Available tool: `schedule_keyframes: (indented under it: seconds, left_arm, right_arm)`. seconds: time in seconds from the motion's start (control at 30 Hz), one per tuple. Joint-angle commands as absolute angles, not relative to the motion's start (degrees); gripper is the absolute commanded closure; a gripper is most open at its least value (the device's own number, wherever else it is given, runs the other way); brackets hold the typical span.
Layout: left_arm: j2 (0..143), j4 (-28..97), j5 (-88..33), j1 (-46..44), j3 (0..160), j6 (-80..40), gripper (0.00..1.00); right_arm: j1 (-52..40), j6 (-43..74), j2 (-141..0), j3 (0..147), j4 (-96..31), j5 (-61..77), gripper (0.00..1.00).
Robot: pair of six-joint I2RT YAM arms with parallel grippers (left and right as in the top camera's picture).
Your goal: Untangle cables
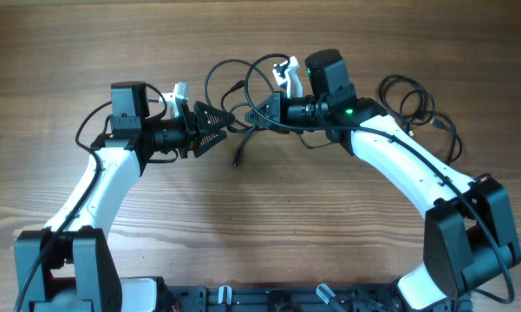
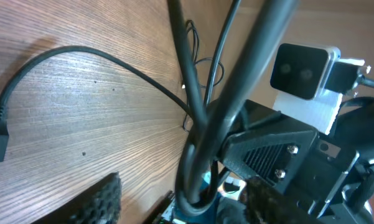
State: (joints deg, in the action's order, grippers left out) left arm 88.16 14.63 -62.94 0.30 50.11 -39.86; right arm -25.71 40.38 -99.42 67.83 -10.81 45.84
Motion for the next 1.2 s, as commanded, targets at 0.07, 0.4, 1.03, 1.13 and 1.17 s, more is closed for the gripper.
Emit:
schedule_keyframes:
  seconds: [0.07,0.4,1.03,1.13,1.17]
  left_arm:
    - [88.1,14.8,-64.1,0.5,50.5,-52.1,0.62]
    - [88.1,10.7,-62.9,0.5,50.5,-60.7,0.93]
    - [88.1,9.9,-59.1,7.6,50.5,-56.8,0.96]
    - [88.1,10.1,-59.1,9.8,50.5,-56.1,0.96]
    - [88.1,10.3,-59.1,10.7,50.5,-55.7,0.96]
  right_arm:
    - [-25.8,44.1,-98.3,67.9,-8.4,46.2,0.96]
    - [-25.8,49.7,-98.3,67.9,-7.5,46.6,0.96]
    - [-25.8,39.4,-98.3,67.9,-13.6,43.7,0.96]
    - [-25.8,35.1,-98.3,67.9,-17.7,38.0,0.96]
    - [-25.8,33.8,-98.3,67.9,-19.4,35.7,0.96]
